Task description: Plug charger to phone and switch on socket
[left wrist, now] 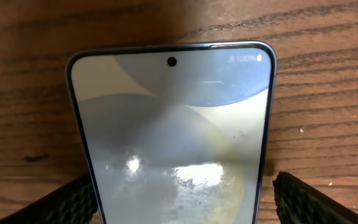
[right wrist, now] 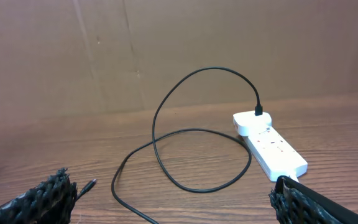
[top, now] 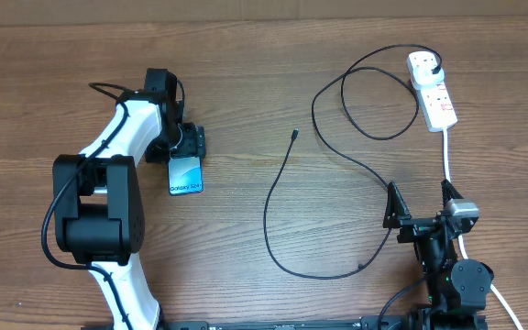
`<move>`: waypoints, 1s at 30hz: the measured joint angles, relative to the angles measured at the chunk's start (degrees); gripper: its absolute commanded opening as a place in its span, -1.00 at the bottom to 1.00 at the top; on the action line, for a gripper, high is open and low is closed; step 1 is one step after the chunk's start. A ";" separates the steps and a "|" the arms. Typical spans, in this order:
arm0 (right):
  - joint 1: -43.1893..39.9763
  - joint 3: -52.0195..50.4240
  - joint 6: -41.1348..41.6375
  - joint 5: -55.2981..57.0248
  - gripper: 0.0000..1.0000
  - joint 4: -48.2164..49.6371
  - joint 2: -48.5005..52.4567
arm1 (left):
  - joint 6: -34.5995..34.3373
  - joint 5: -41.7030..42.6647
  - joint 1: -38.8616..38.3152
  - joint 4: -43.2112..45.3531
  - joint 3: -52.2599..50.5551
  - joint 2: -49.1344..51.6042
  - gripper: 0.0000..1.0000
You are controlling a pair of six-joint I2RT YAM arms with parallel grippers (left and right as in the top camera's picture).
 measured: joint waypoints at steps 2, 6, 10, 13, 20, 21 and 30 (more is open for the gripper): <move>0.00 0.00 0.00 0.00 0.99 0.00 0.00 | 0.94 -0.07 -0.02 -0.15 0.00 0.00 0.72; 0.00 -0.02 0.02 0.00 1.00 -0.02 0.00 | 2.51 -0.33 -0.02 -0.81 0.02 0.00 0.72; 0.00 0.00 0.00 0.00 1.00 -0.04 0.00 | 3.50 -1.33 -0.15 -1.29 0.02 0.00 0.72; 0.00 0.00 0.00 0.00 1.00 -0.02 0.00 | 4.07 -1.75 -0.28 -1.49 0.00 0.00 0.71; 0.00 0.00 0.02 -0.02 1.00 -0.02 0.00 | 4.26 -2.40 -0.31 -1.49 -0.13 0.00 0.56; 0.00 0.00 0.00 0.00 1.00 -0.02 0.00 | 4.26 -2.58 -0.31 -1.49 -0.20 0.00 0.54; 0.00 0.00 0.02 0.00 1.00 -0.02 0.00 | 4.26 -2.89 -0.31 -1.46 -0.22 0.00 0.41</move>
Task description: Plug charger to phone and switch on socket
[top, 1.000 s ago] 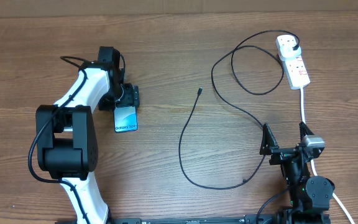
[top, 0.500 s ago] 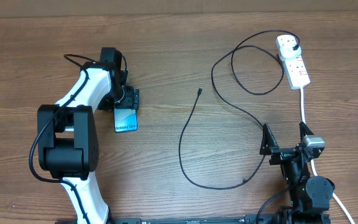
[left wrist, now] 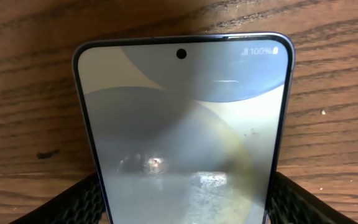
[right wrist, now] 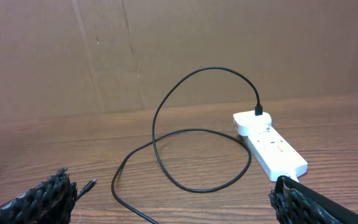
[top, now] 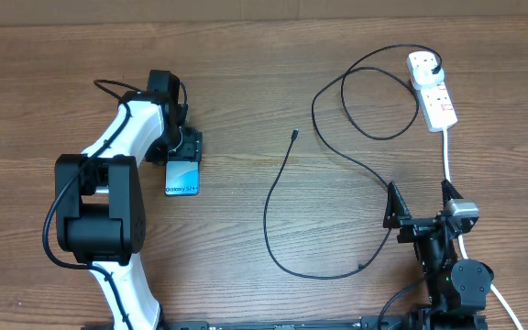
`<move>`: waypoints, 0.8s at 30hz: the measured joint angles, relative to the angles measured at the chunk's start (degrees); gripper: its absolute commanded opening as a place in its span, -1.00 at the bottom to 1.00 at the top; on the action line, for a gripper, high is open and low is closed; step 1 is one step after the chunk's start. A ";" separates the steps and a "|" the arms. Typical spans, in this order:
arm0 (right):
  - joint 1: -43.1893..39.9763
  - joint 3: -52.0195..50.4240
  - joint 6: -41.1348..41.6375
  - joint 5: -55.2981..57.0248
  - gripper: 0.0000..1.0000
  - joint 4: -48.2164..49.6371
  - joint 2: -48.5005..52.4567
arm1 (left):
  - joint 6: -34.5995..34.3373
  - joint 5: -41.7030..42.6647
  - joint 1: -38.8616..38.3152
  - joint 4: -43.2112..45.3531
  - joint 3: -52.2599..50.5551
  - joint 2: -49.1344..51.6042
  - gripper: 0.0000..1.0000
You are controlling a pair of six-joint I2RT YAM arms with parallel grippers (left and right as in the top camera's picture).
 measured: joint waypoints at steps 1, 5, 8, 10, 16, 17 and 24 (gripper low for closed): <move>0.02 0.00 0.02 0.00 1.00 0.00 0.00 | 0.00 -0.02 0.00 0.00 0.00 0.00 0.34; 0.00 -0.02 -0.02 0.00 1.00 0.00 0.00 | 0.02 0.00 0.00 -0.02 0.02 0.00 0.17; 0.00 0.00 0.00 0.00 1.00 0.02 0.00 | 0.02 0.00 0.00 -0.02 0.02 0.00 0.09; 0.00 0.00 -0.02 0.00 1.00 0.00 0.00 | 0.02 0.00 0.00 0.00 0.02 0.00 0.11; 0.02 0.00 -0.02 -0.02 1.00 0.02 0.00 | 0.02 0.02 0.00 -0.02 0.02 0.00 -0.02; 0.00 0.00 -0.02 0.00 1.00 0.00 0.00 | 0.02 0.02 0.00 -0.02 0.02 0.00 -0.06; 0.00 0.00 -0.02 -0.02 1.00 0.02 0.00 | 0.02 0.02 0.00 0.00 0.02 0.00 -0.41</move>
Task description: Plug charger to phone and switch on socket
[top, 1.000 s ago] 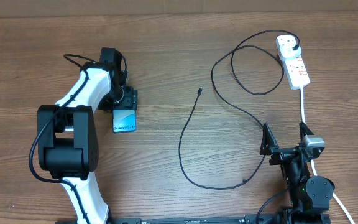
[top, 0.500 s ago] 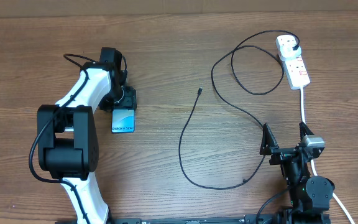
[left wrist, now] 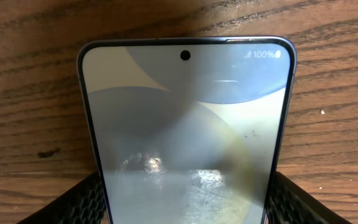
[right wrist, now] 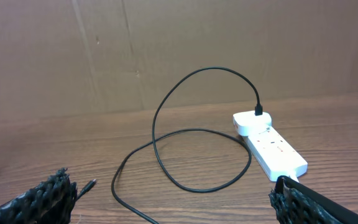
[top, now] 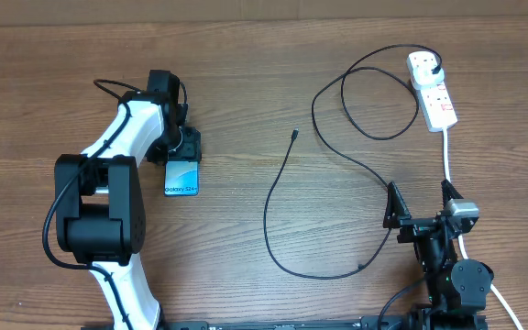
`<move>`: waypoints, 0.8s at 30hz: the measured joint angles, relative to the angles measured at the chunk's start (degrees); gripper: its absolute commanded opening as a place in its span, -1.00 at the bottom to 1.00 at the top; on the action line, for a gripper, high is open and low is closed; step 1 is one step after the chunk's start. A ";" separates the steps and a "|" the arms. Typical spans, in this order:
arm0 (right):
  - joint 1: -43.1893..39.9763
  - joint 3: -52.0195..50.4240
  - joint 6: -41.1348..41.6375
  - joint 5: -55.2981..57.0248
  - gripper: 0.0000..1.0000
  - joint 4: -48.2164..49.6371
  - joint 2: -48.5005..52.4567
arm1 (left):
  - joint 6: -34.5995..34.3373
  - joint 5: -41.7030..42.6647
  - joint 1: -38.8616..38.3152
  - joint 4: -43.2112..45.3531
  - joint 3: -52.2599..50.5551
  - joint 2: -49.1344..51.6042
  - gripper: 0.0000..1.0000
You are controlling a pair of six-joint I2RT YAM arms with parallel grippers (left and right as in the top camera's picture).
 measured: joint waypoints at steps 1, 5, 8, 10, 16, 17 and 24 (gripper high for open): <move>0.00 0.00 0.00 0.02 1.00 -0.02 0.00 | 0.00 -0.02 0.00 -0.02 0.00 0.00 -0.44; 0.00 0.00 0.04 0.02 1.00 -0.02 0.00 | 0.00 -0.02 0.00 -0.02 0.00 0.00 -0.52; 0.00 -0.02 0.02 0.02 1.00 0.00 0.00 | 0.00 -0.02 0.00 -0.02 0.00 0.00 0.27; 0.00 -0.02 0.00 0.02 1.00 -0.02 0.00 | 0.02 0.00 0.00 -0.02 0.00 0.00 0.58; 0.00 0.00 0.00 0.02 1.00 -0.02 0.00 | 0.17 0.04 -0.11 -0.15 -0.11 0.00 0.84; 0.00 0.00 0.00 0.02 1.00 -0.02 0.00 | 0.17 0.07 -0.11 -0.22 -0.11 0.00 0.86; 0.00 0.00 0.02 0.02 1.00 -0.02 0.00 | 0.37 -0.46 -0.04 -0.52 -0.13 0.00 0.34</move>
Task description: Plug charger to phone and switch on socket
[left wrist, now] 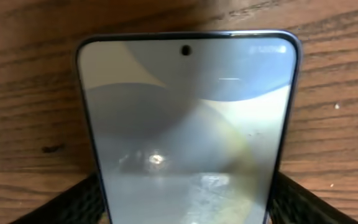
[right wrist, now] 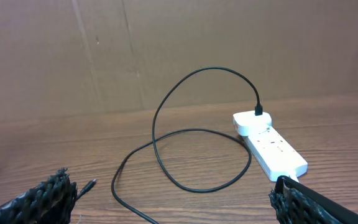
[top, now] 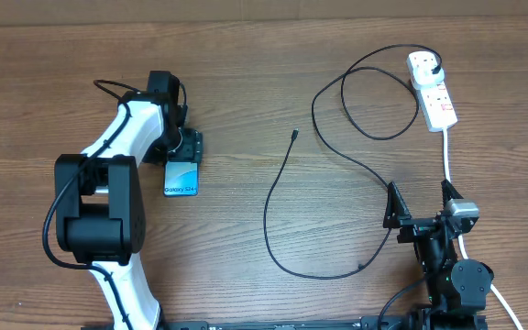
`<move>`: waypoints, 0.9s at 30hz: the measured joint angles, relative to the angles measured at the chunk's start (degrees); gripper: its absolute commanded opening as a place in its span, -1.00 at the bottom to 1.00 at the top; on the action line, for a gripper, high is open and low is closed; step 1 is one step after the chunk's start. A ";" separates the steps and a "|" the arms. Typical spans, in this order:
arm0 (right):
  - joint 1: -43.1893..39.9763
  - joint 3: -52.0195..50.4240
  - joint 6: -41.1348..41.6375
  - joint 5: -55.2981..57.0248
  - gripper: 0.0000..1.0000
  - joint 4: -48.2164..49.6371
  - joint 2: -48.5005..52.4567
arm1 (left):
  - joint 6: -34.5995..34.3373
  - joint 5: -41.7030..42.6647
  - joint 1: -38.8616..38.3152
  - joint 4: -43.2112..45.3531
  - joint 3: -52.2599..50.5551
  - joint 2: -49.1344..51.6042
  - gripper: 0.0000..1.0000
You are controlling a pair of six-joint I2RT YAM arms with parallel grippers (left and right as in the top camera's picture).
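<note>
The phone (top: 181, 176) lies screen up on the wooden table at the left, its lit screen (left wrist: 185, 118) filling the left wrist view. My left gripper (top: 190, 147) is shut on the phone's sides, with a black finger pad (left wrist: 73, 200) pressed to each edge. The black charger cable (top: 273, 202) loops across the middle of the table. Its free plug end (top: 294, 135) lies bare, about a hand's width right of the phone. The other end enters the white socket strip (top: 432, 90) at the back right. My right gripper (right wrist: 169, 205) stands open near the front right, holding nothing.
The socket strip's white lead (top: 449, 156) runs down the right side past my right arm (top: 452, 266). A brown cardboard wall (right wrist: 166, 50) closes off the table's far edge. Cable loops (right wrist: 197, 155) lie between the right gripper and the socket strip (right wrist: 269, 146).
Almost nothing has changed. The left gripper stays shut on the phone, which sits slightly higher and blurred in the left wrist view. The right arm and cable have not moved.
At first my left fingers stood either side of the slightly skewed phone with a gap on the right. A second later they were pressed to both edges and the phone sat straight and a little to the left. It has stayed so; the right gripper remained open and still.
</note>
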 measured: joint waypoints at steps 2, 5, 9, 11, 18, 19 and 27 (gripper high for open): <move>0.00 0.00 0.00 -0.02 1.00 0.02 0.00 | -0.17 0.09 0.04 -0.09 0.02 0.00 0.29; 0.00 -0.02 0.00 0.00 1.00 0.00 0.00 | -0.17 0.13 0.04 -0.11 0.02 -0.07 0.28; 0.00 0.00 -0.04 0.00 1.00 0.00 0.00 | -0.17 0.09 0.04 -0.13 0.02 -0.07 0.70; 0.00 -0.02 -0.02 0.00 1.00 0.02 0.00 | -0.13 0.17 0.04 -0.94 0.13 -0.04 0.83; 0.00 0.00 -0.02 -0.02 1.00 0.04 0.00 | -0.46 0.31 0.11 -12.07 7.91 3.13 -0.07; 0.00 0.00 0.00 0.00 1.00 0.02 0.00 | -0.31 0.31 0.11 -13.68 10.27 3.43 -0.36; 0.00 0.00 -0.02 0.00 1.00 0.00 0.00 | -0.20 0.55 0.11 -17.53 20.85 3.50 -0.03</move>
